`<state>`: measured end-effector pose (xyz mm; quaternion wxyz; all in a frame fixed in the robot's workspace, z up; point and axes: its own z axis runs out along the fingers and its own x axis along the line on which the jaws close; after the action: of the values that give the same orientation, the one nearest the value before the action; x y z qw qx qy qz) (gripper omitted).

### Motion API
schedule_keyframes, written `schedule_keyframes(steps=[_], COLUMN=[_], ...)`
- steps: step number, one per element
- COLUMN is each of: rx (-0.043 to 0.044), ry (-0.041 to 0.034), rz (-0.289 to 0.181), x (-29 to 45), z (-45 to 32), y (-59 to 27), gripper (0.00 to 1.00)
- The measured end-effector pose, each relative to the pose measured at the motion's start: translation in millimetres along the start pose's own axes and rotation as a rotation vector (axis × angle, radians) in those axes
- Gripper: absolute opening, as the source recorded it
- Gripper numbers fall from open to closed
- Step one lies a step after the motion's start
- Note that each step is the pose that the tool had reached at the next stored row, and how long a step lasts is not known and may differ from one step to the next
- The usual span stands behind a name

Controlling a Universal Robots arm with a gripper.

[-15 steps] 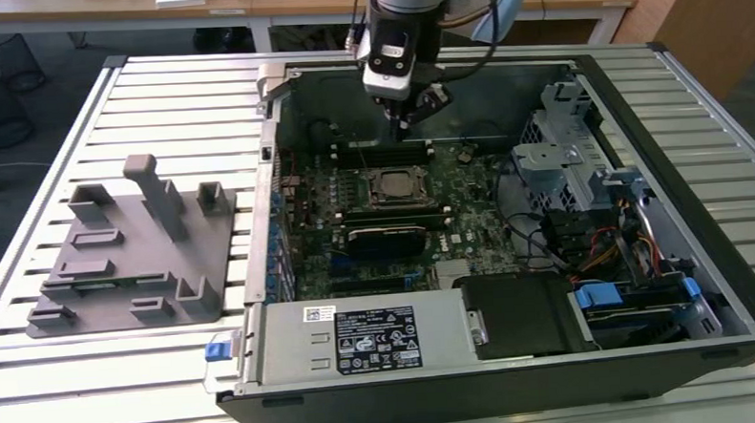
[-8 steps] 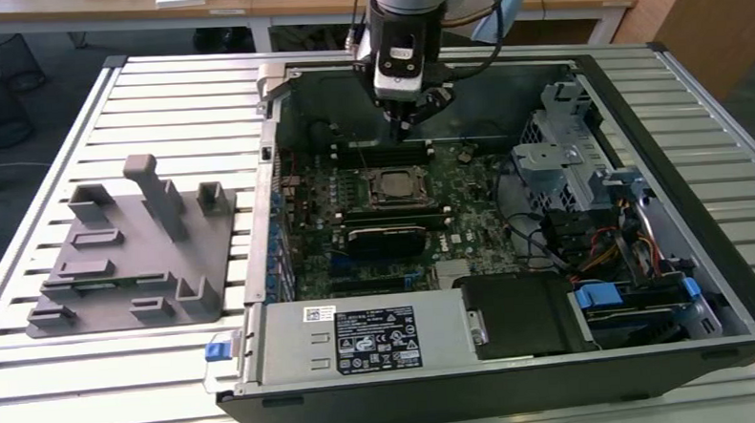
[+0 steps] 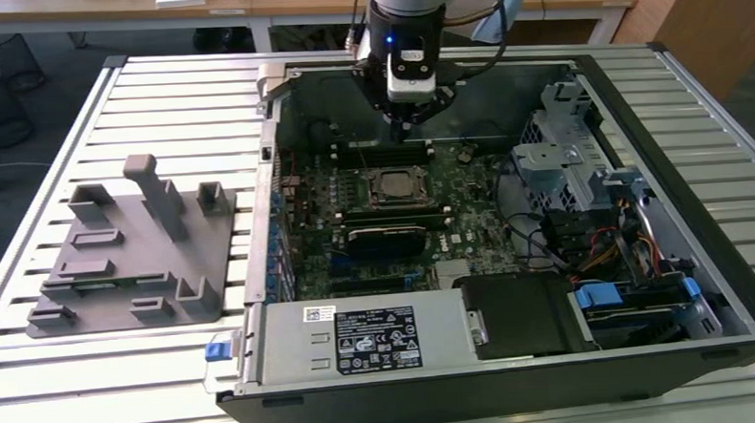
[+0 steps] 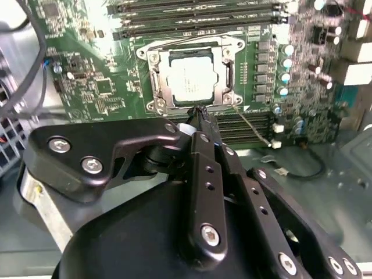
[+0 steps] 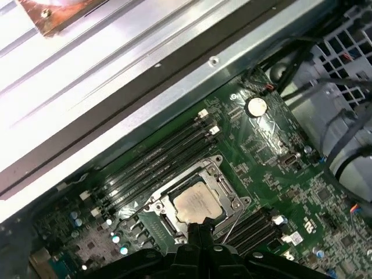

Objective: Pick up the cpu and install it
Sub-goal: 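Install the first cpu locking lever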

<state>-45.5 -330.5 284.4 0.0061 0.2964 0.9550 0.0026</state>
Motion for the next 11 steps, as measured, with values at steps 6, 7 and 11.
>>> schedule_keyframes(steps=[6, 7, 11], rx=[-0.0010, -0.0011, -0.0018], ry=[0.0009, 0.0011, 0.0017], rz=[-0.109, -0.126, -0.199], x=[0.0, 0.0, 0.0], z=[1.3, 1.4, 2.0], y=[0.0, 0.0, 0.0], gripper=[0.11, 0.11, 0.11])
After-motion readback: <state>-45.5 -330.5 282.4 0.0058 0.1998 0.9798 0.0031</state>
